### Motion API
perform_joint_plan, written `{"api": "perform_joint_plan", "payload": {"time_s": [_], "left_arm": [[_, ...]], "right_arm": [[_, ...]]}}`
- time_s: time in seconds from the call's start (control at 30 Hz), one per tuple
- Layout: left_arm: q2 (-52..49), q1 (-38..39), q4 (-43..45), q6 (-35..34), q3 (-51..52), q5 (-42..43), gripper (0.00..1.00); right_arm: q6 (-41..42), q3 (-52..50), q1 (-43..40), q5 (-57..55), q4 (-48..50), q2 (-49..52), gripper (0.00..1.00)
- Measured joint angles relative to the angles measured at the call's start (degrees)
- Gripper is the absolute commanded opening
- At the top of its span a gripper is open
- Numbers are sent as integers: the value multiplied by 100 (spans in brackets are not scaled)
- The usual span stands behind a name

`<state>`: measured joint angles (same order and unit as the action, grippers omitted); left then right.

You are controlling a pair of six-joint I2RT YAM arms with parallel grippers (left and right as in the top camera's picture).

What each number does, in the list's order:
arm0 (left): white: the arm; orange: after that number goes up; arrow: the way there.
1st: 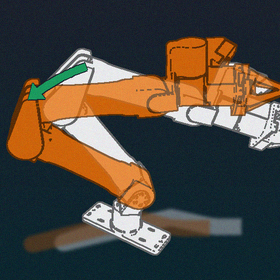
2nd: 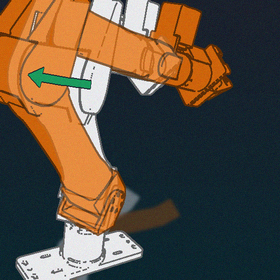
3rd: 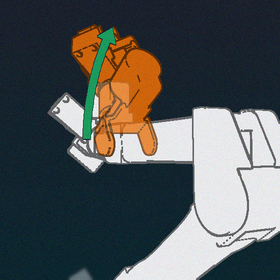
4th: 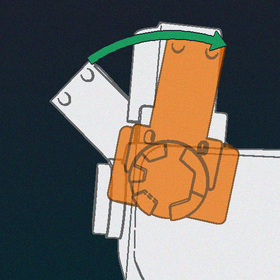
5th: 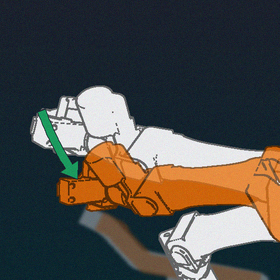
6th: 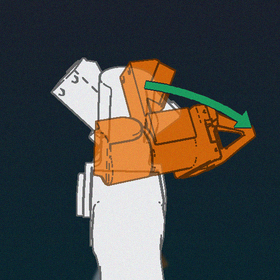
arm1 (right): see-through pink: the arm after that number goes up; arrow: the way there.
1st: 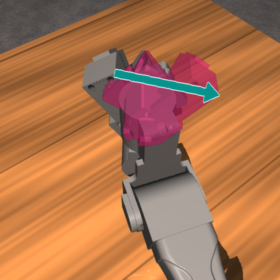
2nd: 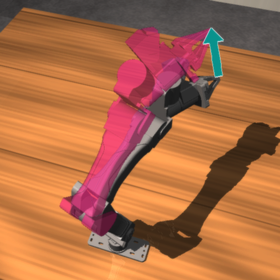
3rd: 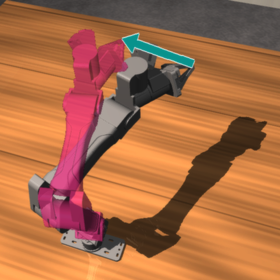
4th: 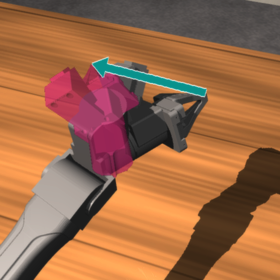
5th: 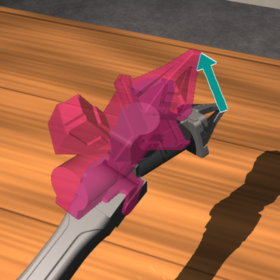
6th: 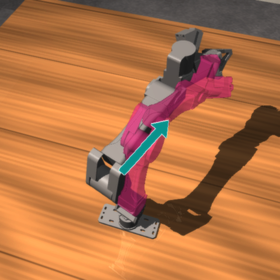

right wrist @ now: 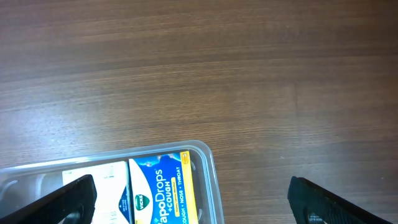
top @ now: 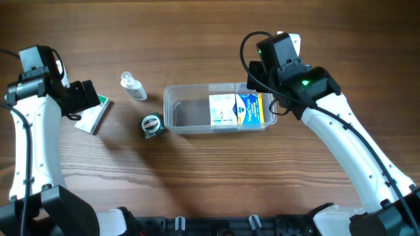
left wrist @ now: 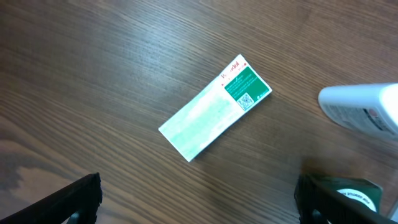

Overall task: Pack container
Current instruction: 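Reach the left gripper to the green Panadol box and grasp it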

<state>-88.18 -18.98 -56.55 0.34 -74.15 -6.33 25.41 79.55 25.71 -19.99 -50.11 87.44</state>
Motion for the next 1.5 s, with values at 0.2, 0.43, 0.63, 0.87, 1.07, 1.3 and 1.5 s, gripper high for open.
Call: {"api": "perform_joint_plan", "payload": {"time_s": [0.2, 0.43, 0.63, 0.87, 1.07, 1.3, 1.5], "left_arm": [[-391, -52, 50, 507, 0, 20, 99], [-1351, -55, 310, 1346, -2, 22, 98], [-1838, -52, 791, 2090, -2, 20, 92], [-2090, -52, 1121, 2885, -2, 92, 89], [-2433, -55, 1355, 3045, -2, 216, 66], [-2433, -66, 1300, 2929, -2, 413, 67], [-2433, -68, 1281, 2435, -2, 546, 58]], "right_arm": [[0, 0, 0, 0, 0, 0, 100], [0, 0, 0, 0, 0, 0, 100], [2, 0, 0, 0, 0, 0, 100], [0, 0, 0, 2, 0, 0, 100], [0, 0, 0, 0, 0, 0, 100], [0, 0, 0, 0, 0, 0, 100], [0, 0, 0, 0, 0, 0, 100]]}}
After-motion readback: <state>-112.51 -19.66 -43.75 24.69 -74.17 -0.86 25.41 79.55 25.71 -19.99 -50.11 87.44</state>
